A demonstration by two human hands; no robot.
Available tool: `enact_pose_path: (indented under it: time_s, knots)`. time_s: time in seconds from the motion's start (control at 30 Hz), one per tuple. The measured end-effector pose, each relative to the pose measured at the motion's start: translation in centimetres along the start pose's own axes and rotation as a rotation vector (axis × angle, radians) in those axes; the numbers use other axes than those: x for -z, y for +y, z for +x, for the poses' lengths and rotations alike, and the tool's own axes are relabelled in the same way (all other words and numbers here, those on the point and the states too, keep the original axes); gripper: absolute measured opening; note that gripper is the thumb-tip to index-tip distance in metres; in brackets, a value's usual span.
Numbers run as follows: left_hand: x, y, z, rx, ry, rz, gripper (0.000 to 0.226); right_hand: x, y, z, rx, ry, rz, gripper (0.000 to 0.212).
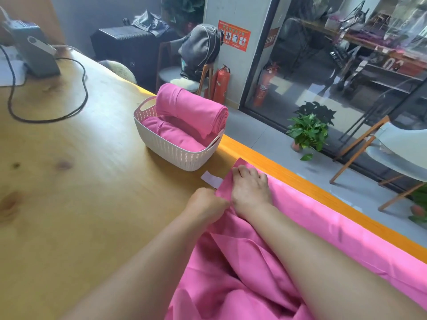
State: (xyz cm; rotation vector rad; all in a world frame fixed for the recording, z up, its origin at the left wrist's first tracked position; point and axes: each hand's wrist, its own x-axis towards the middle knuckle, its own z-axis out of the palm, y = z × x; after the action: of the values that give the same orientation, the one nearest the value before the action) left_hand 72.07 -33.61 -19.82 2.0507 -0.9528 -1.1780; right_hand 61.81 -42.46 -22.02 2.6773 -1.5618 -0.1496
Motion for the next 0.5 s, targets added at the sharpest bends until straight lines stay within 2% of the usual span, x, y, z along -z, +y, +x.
enact_pose_path:
  time_s: [0.1,0.2,0.3,0.33,0.4,0.5]
  knots:
    - [0.5,-0.9,-0.8,0.168,-0.067,-0.367,0.014,0.0,0.1,0.0,0.003,0.018,-0.012,0.052]
    - [0.6,-2.0,-1.1,0.312,-0.123,-0.662,0.016,0.2,0.1,-0.1,0.011,-0.003,-0.019,0.053]
    - [0.7,-3.2,-1.6,0.388,-0.106,-0.767,0.009,0.6,0.6,-0.1,0.031,-0.032,-0.002,0.047]
    - [0.9,-3.4,-1.9,0.397,-0.143,-0.786,0.008,0.8,0.7,-0.2,0.043,-0.049,-0.001,0.047]
    - [1.3,-3.6,-2.9,0.401,-0.293,-0.803,0.016,1.1,0.9,-0.3,0.061,-0.082,-0.009,0.05]
    - [1.2,-3.6,-4.6,0.327,-0.481,-0.705,0.018,1.4,1.0,-0.3,0.071,-0.104,-0.009,0.053]
